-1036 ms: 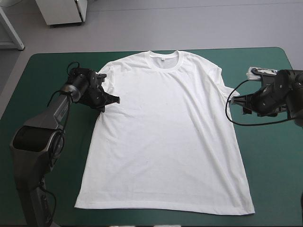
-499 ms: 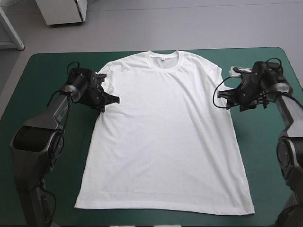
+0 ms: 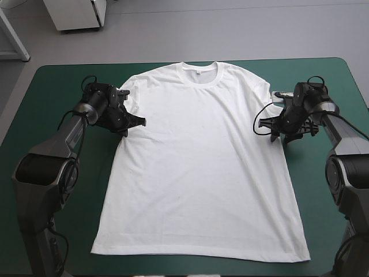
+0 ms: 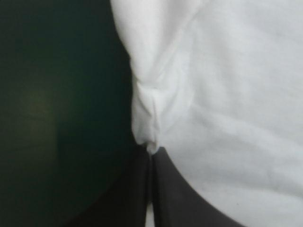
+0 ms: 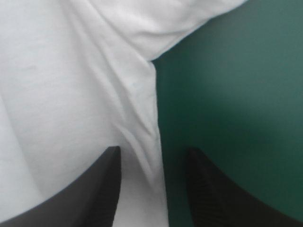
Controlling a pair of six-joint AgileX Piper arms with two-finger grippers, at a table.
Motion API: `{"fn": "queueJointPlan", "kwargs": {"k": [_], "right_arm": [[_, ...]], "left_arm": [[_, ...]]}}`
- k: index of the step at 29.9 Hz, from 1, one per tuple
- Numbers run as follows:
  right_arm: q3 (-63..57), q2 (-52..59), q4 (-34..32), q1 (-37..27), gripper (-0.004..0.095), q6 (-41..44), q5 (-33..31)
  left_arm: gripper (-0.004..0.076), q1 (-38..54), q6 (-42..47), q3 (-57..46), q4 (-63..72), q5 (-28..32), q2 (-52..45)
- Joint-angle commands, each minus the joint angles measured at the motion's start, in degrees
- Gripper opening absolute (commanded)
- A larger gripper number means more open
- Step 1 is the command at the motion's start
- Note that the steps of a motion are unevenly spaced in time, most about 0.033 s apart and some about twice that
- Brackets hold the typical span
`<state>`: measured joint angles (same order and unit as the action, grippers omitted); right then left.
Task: Fold the cloth
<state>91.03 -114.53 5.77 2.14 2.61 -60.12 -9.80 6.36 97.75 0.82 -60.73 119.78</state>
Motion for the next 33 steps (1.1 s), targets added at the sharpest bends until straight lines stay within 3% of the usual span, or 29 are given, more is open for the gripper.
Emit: {"fn": "queueJointPlan", "kwargs": {"k": [1,6,10,17,25,33], "right_arm": [[1.1,0.7,1.7,1.8,0.0344,-0.2,0.9],[1.0,-2.1,-1.1,5.4,0.0222,2.3,-1.1],[1.0,-2.6,-1.5,6.3,-0.0021,3.2,-2.0],[4.7,0.7,-4.0,6.3,-0.0015,3.2,-5.7],[12.8,10.1,-3.9,6.3,-0.0015,2.7,-7.8],[13.7,18.1,-4.4,6.3,-0.0015,1.5,-9.7]], "left_arm": [[-0.0022,0.2,0.1,-0.5,-1.7,2.2,-0.2],[-0.0022,0.2,0.1,-0.5,-1.6,2.0,-0.2],[-0.0022,0.2,-0.3,-0.5,-1.6,1.3,-0.2],[-0.0022,0.2,-0.8,0.2,-1.4,0.5,-1.7],[-0.0022,0.2,-3.4,6.1,-1.3,-1.8,-10.4],[-0.0022,0.2,-4.0,12.2,0.0,-4.8,-18.3]]}}
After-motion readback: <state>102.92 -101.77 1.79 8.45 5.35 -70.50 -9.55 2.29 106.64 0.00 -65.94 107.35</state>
